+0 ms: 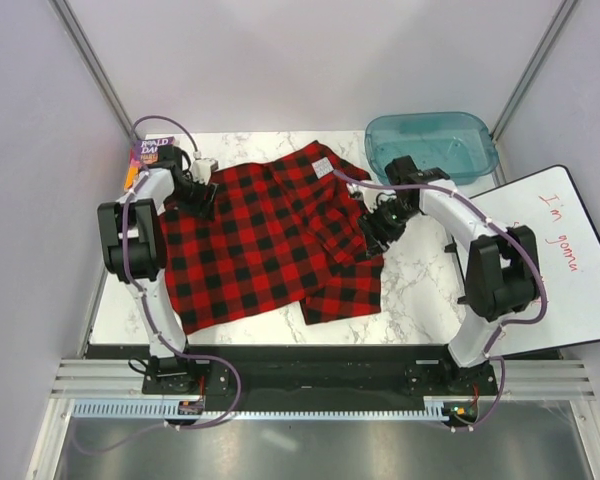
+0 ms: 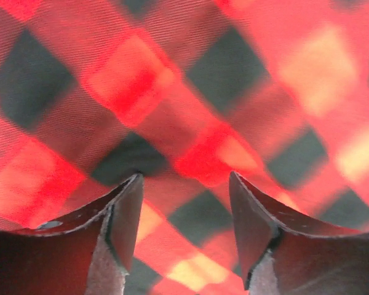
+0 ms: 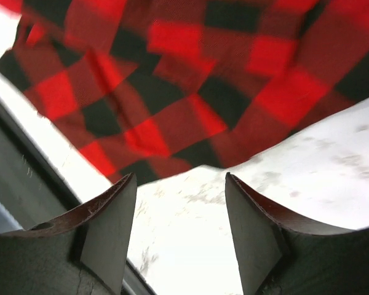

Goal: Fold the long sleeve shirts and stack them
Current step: Flatten the shirt out, then fold the shirt

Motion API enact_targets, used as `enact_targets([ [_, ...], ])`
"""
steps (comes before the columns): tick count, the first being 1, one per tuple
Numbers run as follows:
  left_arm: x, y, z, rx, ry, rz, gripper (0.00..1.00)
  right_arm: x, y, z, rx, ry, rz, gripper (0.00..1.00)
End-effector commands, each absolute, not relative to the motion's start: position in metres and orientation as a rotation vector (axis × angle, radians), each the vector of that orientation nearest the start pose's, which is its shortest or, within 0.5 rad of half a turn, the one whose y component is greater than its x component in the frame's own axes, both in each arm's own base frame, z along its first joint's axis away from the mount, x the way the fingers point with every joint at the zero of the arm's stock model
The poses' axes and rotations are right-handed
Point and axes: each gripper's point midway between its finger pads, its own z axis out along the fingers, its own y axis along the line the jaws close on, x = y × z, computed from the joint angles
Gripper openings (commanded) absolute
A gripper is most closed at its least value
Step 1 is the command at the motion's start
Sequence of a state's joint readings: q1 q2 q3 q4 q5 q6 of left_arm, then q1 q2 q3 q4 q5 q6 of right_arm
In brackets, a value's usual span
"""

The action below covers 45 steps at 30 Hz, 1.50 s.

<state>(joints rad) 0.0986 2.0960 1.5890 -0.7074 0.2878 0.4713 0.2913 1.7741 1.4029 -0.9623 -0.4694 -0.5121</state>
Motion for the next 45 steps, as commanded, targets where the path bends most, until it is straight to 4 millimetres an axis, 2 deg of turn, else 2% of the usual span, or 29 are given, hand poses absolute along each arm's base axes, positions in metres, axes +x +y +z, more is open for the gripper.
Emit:
enact_targets([
  [1,0.422,-0.049,0.122,0.788,2.32,-0.515,0.68,0.264,0.167,0.119,-1.382,2.332,0.789,0.66],
  [2,0.411,-0.067,0.148,0.847,2.232,-0.539,0.69,0.249,0.167,0.12,-1.444,2.279,0.794,0.66],
  [4,0.391,-0.083,0.157,0.856,2.199,-0.608,0.7,0.232,0.175,0.117,-1.623,2.142,0.761,0.66],
  [5,0.384,-0.09,0.173,0.847,2.156,-0.648,0.7,0.218,0.172,0.113,-1.679,2.109,0.722,0.66],
  [6,0.378,-0.092,0.172,0.826,2.167,-0.672,0.69,0.218,0.175,0.109,-1.713,2.047,0.668,0.66],
  [7,0.374,-0.093,0.174,0.787,2.18,-0.7,0.69,0.207,0.185,0.106,-1.788,1.975,0.643,0.66],
  [8,0.371,-0.095,0.178,0.777,2.171,-0.723,0.69,0.196,0.179,0.096,-1.831,1.952,0.589,0.65],
  [9,0.366,-0.094,0.178,0.761,2.176,-0.733,0.69,0.197,0.186,0.094,-1.849,1.891,0.557,0.65],
  [10,0.362,-0.095,0.179,0.742,2.179,-0.747,0.69,0.188,0.194,0.09,-1.897,1.842,0.556,0.65],
  [13,0.35,-0.097,0.177,0.726,2.186,-0.778,0.68,0.172,0.199,0.07,-1.943,1.839,0.543,0.65],
  [14,0.345,-0.098,0.176,0.732,2.181,-0.793,0.68,0.174,0.202,0.064,-1.952,1.822,0.525,0.65],
  [16,0.336,-0.097,0.164,0.743,2.203,-0.785,0.69,0.173,0.202,0.051,-1.986,1.825,0.485,0.65],
  [20,0.322,-0.076,0.125,0.764,2.328,-0.652,0.68,0.172,0.195,0.025,-2.031,1.877,0.442,0.62],
  [23,0.315,-0.065,0.109,0.815,2.368,-0.571,0.68,0.167,0.187,0.013,-2.075,1.955,0.445,0.47],
  [24,0.312,-0.064,0.104,0.832,2.373,-0.566,0.67,0.164,0.187,0.013,-2.101,1.95,0.467,0.35],
  [26,0.313,-0.063,0.105,0.846,2.365,-0.56,0.67,0.154,0.188,0.016,-2.117,1.963,0.537,0.23],
  [27,0.314,-0.064,0.105,0.85,2.362,-0.56,0.67,0.152,0.188,0.016,-2.121,1.966,0.548,0.06],
  [28,0.316,-0.064,0.107,0.852,2.355,-0.561,0.67,0.149,0.188,0.017,-2.131,1.961,0.554,0.0],
  [31,0.325,-0.063,0.107,0.864,2.35,-0.55,0.67,0.132,0.182,0.025,-2.192,1.982,0.637,0.0],
  [33,0.328,-0.062,0.105,0.882,2.348,-0.549,0.66,0.116,0.187,0.036,-2.217,1.955,0.76,0.0],
  [34,0.329,-0.063,0.104,0.891,2.345,-0.553,0.66,0.104,0.185,0.048,-2.251,1.939,0.814,0.0],
  [37,0.331,-0.067,0.1,0.935,2.331,-0.564,0.66,0.066,0.197,0.082,-2.358,1.762,0.983,0.0],
  [38,0.331,-0.068,0.098,0.946,2.331,-0.568,0.66,0.06,0.203,0.09,-2.371,1.712,1.009,0.0],
  [39,0.331,-0.069,0.094,0.966,2.332,-0.569,0.66,0.049,0.212,0.099,-2.386,1.667,1.043,0.03],
  [40,0.332,-0.069,0.093,0.971,2.335,-0.568,0.66,0.055,0.225,0.112,-2.346,1.654,1.041,0.13],
  [41,0.332,-0.071,0.095,0.972,2.328,-0.577,0.66,0.06,0.23,0.117,-2.33,1.664,1.023,0.33],
  [43,0.33,-0.079,0.102,0.984,2.283,-0.627,0.67,0.09,0.242,0.13,-2.235,1.714,0.936,0.38],
  [44,0.329,-0.082,0.105,0.998,2.258,-0.642,0.67,0.103,0.244,0.138,-2.157,1.759,0.934,0.49],
  [45,0.327,-0.087,0.109,1.012,2.231,-0.661,0.67,0.134,0.242,0.15,-2.019,1.818,0.907,0.55],
])
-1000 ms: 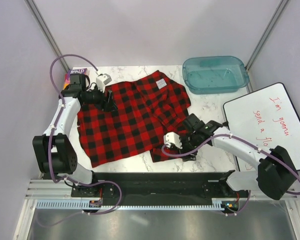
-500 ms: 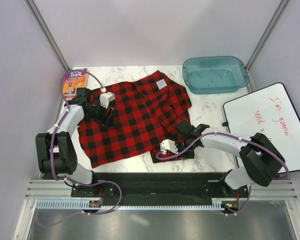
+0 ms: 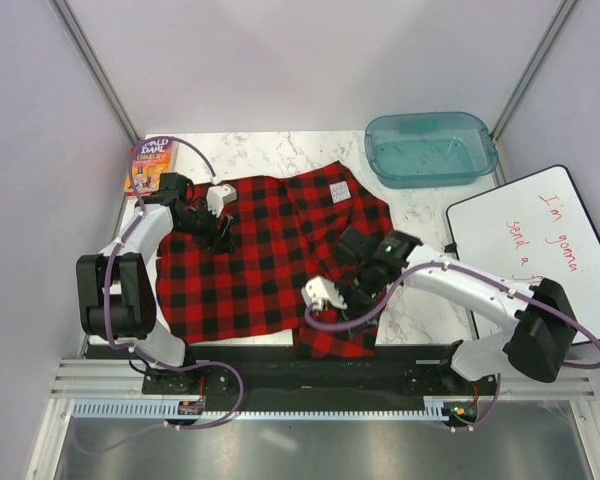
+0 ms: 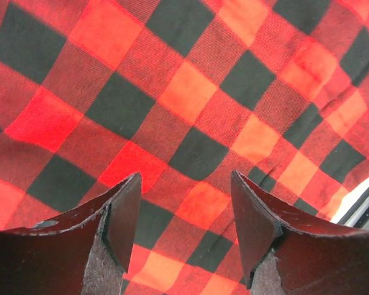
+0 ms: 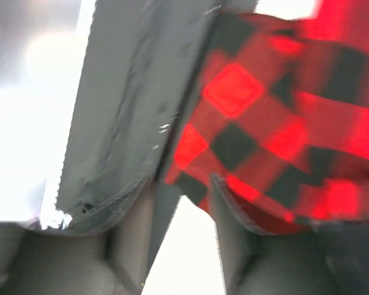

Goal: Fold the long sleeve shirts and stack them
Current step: Fold the shirt

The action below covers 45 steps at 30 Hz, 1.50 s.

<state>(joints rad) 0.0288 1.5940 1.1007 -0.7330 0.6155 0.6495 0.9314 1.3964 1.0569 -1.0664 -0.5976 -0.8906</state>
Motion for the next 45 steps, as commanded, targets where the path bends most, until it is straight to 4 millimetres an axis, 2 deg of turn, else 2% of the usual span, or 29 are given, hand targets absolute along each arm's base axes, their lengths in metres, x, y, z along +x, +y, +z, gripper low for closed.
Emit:
enact_targets([
  [1,0.325,-0.092,0.116,1.022,2.197,-0.686,0.68,0.15,0.239,0.154,-1.961,1.849,0.88,0.61],
  [2,0.325,-0.095,0.118,1.03,2.179,-0.697,0.68,0.166,0.233,0.155,-1.918,1.876,0.836,0.63],
  [3,0.324,-0.098,0.122,1.035,2.162,-0.71,0.68,0.193,0.221,0.152,-1.826,1.956,0.78,0.63],
  [4,0.326,-0.098,0.123,1.034,2.158,-0.71,0.68,0.207,0.214,0.147,-1.792,2.001,0.727,0.63],
  [6,0.328,-0.097,0.124,1.026,2.165,-0.704,0.68,0.227,0.203,0.133,-1.678,2.161,0.733,0.6],
  [8,0.329,-0.096,0.124,1.014,2.171,-0.694,0.68,0.236,0.201,0.124,-1.583,2.247,0.767,0.58],
  [9,0.33,-0.094,0.123,1.005,2.181,-0.68,0.68,0.24,0.198,0.117,-1.474,2.339,0.786,0.58],
  [10,0.332,-0.093,0.122,0.992,2.184,-0.668,0.68,0.255,0.202,0.114,-1.392,2.342,0.767,0.58],
  [12,0.332,-0.09,0.122,0.955,2.205,-0.66,0.69,0.264,0.201,0.105,-1.24,2.438,0.76,0.58],
  [13,0.336,-0.085,0.122,0.917,2.218,-0.647,0.69,0.277,0.204,0.099,-1.149,2.462,0.742,0.58],
  [15,0.338,-0.077,0.122,0.862,2.237,-0.643,0.7,0.288,0.204,0.089,-1.077,2.503,0.728,0.57],
  [20,0.344,-0.059,0.121,0.752,2.276,-0.633,0.7,0.298,0.197,0.065,-0.899,2.638,0.722,0.57],
  [25,0.347,-0.05,0.125,0.721,2.273,-0.611,0.7,0.297,0.191,0.041,-0.836,2.725,0.703,0.56],
  [29,0.348,-0.042,0.125,0.708,2.277,-0.589,0.7,0.289,0.187,0.024,-0.795,2.782,0.7,0.55],
  [32,0.349,-0.039,0.125,0.709,2.276,-0.573,0.7,0.279,0.188,0.02,-0.781,2.802,0.746,0.52],
  [36,0.352,-0.032,0.124,0.695,2.284,-0.555,0.7,0.263,0.196,0.026,-0.786,2.788,0.871,0.5],
  [38,0.356,-0.024,0.121,0.622,2.305,-0.577,0.7,0.255,0.2,0.028,-0.788,2.787,0.938,0.45],
  [39,0.361,-0.022,0.127,0.599,2.289,-0.595,0.7,0.253,0.201,0.028,-0.79,2.785,0.954,0.39],
  [40,0.363,-0.02,0.129,0.565,2.291,-0.61,0.7,0.252,0.203,0.03,-0.791,2.775,0.975,0.18],
  [43,0.37,-0.009,0.138,0.533,2.266,-0.606,0.69,0.265,0.208,0.054,-0.778,2.687,1.033,0.0],
  [44,0.373,-0.005,0.142,0.531,2.254,-0.59,0.69,0.28,0.209,0.076,-0.774,2.613,1.031,0.0],
  [45,0.378,-0.002,0.147,0.539,2.239,-0.57,0.69,0.285,0.212,0.092,-0.777,2.566,1.058,0.0],
])
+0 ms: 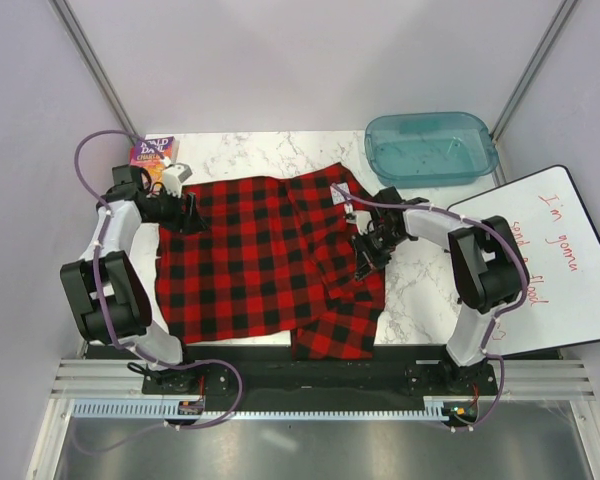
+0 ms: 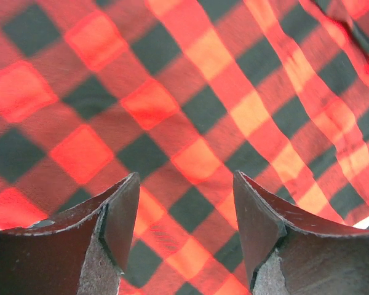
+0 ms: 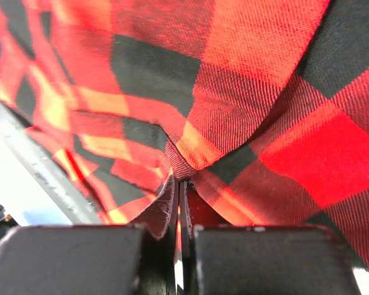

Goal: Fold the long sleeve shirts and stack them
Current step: Fold the shirt

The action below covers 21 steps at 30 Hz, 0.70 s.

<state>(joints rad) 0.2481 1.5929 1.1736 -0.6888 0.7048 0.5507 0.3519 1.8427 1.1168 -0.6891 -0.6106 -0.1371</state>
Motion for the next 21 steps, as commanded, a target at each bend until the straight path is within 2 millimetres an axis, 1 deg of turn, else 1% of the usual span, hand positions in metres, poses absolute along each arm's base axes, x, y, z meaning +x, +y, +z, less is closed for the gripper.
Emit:
enact_targets([
  [1,0.381,0.0,0.151,0.547,2.228,-0.555,0.69,0.291,0.215,0.108,-0.771,2.519,1.073,0.0],
  [2,0.387,0.004,0.155,0.551,2.215,-0.529,0.68,0.307,0.22,0.139,-0.78,2.426,1.065,0.0],
  [4,0.401,0.011,0.166,0.549,2.189,-0.489,0.68,0.317,0.229,0.174,-0.78,2.333,1.102,0.0],
  [5,0.407,0.017,0.167,0.536,2.188,-0.465,0.68,0.33,0.236,0.203,-0.771,2.264,1.111,0.0],
  [6,0.419,0.021,0.179,0.542,2.154,-0.432,0.68,0.338,0.24,0.217,-0.76,2.224,1.117,0.0],
  [7,0.426,0.026,0.177,0.527,2.158,-0.42,0.68,0.346,0.243,0.229,-0.746,2.191,1.117,0.0],
  [8,0.433,0.031,0.178,0.515,2.155,-0.39,0.68,0.36,0.249,0.249,-0.689,2.161,1.126,0.0],
  [9,0.446,0.037,0.189,0.518,2.11,-0.346,0.68,0.375,0.254,0.267,-0.679,2.082,1.112,0.0],
  [10,0.453,0.041,0.186,0.502,2.11,-0.339,0.68,0.392,0.256,0.275,-0.644,2.05,1.082,0.0],
  [11,0.461,0.046,0.189,0.491,2.1,-0.305,0.68,0.407,0.259,0.297,-0.623,1.98,1.059,0.0],
  [12,0.473,0.052,0.198,0.487,2.067,-0.268,0.68,0.426,0.264,0.318,-0.596,1.885,1.044,0.0],
  [13,0.479,0.054,0.199,0.484,2.062,-0.257,0.68,0.448,0.265,0.316,-0.55,1.87,1.004,0.0],
  [14,0.487,0.058,0.19,0.487,2.075,-0.256,0.69,0.464,0.267,0.34,-0.541,1.792,0.976,0.0],
  [15,0.496,0.062,0.199,0.495,2.054,-0.23,0.69,0.481,0.268,0.353,-0.527,1.735,0.947,0.0],
  [16,0.503,0.065,0.2,0.506,2.044,-0.213,0.68,0.504,0.274,0.336,-0.514,1.751,0.935,0.0],
  [17,0.511,0.068,0.189,0.507,2.054,-0.214,0.67,0.521,0.274,0.37,-0.502,1.655,0.896,0.0],
  [18,0.52,0.072,0.195,0.528,2.028,-0.187,0.67,0.534,0.275,0.376,-0.489,1.626,0.884,0.0],
  [19,0.529,0.074,0.193,0.541,2.007,-0.167,0.67,0.553,0.28,0.358,-0.466,1.64,0.884,0.0],
  [20,0.539,0.079,0.186,0.55,2.007,-0.154,0.67,0.565,0.278,0.386,-0.441,1.557,0.849,0.0],
  [21,0.546,0.082,0.181,0.567,2.001,-0.137,0.67,0.574,0.278,0.389,-0.426,1.533,0.838,0.0],
])
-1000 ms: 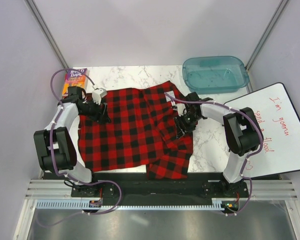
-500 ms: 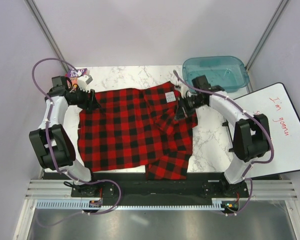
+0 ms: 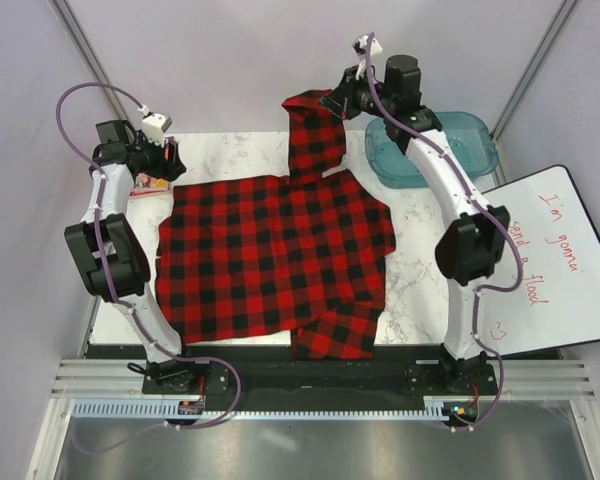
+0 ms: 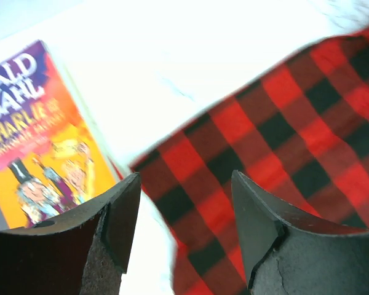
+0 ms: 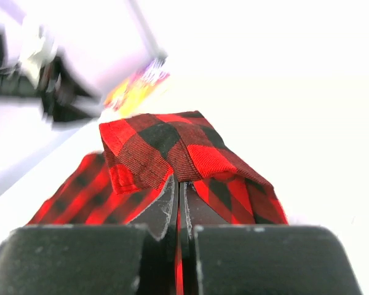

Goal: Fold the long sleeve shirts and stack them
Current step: Fold the shirt

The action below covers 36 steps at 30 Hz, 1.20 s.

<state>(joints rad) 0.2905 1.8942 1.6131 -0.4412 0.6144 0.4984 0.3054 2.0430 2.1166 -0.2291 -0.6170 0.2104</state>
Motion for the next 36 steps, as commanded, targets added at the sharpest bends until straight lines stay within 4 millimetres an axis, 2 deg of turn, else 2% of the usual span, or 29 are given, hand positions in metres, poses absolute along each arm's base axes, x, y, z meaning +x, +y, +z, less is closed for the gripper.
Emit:
enact_targets([
  [1,0.553,0.086,0.178,0.578,1.998,-0.121,0.68,0.587,0.279,0.39,-0.407,1.507,0.822,0.0],
  [2,0.564,0.091,0.168,0.584,2.01,-0.112,0.67,0.596,0.275,0.396,-0.373,1.471,0.794,0.0],
  [3,0.569,0.095,0.163,0.615,2.011,-0.094,0.67,0.602,0.275,0.405,-0.356,1.424,0.78,0.0],
  [4,0.572,0.095,0.157,0.649,2.02,-0.095,0.65,0.608,0.274,0.405,-0.336,1.405,0.774,0.0],
  [5,0.573,0.092,0.161,0.687,2.025,-0.124,0.65,0.61,0.273,0.415,-0.329,1.356,0.767,0.0],
  [6,0.576,0.094,0.142,0.721,2.048,-0.138,0.64,0.614,0.272,0.416,-0.309,1.344,0.751,0.0],
  [7,0.578,0.094,0.135,0.731,2.06,-0.143,0.63,0.616,0.272,0.419,-0.306,1.32,0.741,0.0],
  [8,0.58,0.093,0.136,0.745,2.062,-0.147,0.62,0.617,0.272,0.419,-0.303,1.31,0.732,0.0],
  [9,0.582,0.095,0.122,0.776,2.075,-0.142,0.62,0.618,0.271,0.419,-0.291,1.306,0.721,0.0],
  [12,0.583,0.096,0.105,0.884,2.092,-0.08,0.61,0.62,0.271,0.421,-0.292,1.281,0.704,0.0],
  [16,0.578,0.101,0.07,1.015,2.176,0.028,0.61,0.618,0.275,0.425,-0.307,1.254,0.702,0.0],
  [21,0.576,0.107,0.05,1.042,2.221,0.058,0.6,0.616,0.283,0.427,-0.339,1.223,0.691,0.0],
  [29,0.568,0.118,0.023,1.092,2.305,0.114,0.54,0.611,0.304,0.439,-0.38,1.129,0.654,0.0],
  [33,0.565,0.118,0.017,1.091,2.323,0.101,0.43,0.611,0.315,0.436,-0.384,1.11,0.637,0.0],
  [36,0.561,0.107,0.019,1.113,2.306,0.035,0.36,0.61,0.32,0.439,-0.383,1.093,0.626,0.0],
])
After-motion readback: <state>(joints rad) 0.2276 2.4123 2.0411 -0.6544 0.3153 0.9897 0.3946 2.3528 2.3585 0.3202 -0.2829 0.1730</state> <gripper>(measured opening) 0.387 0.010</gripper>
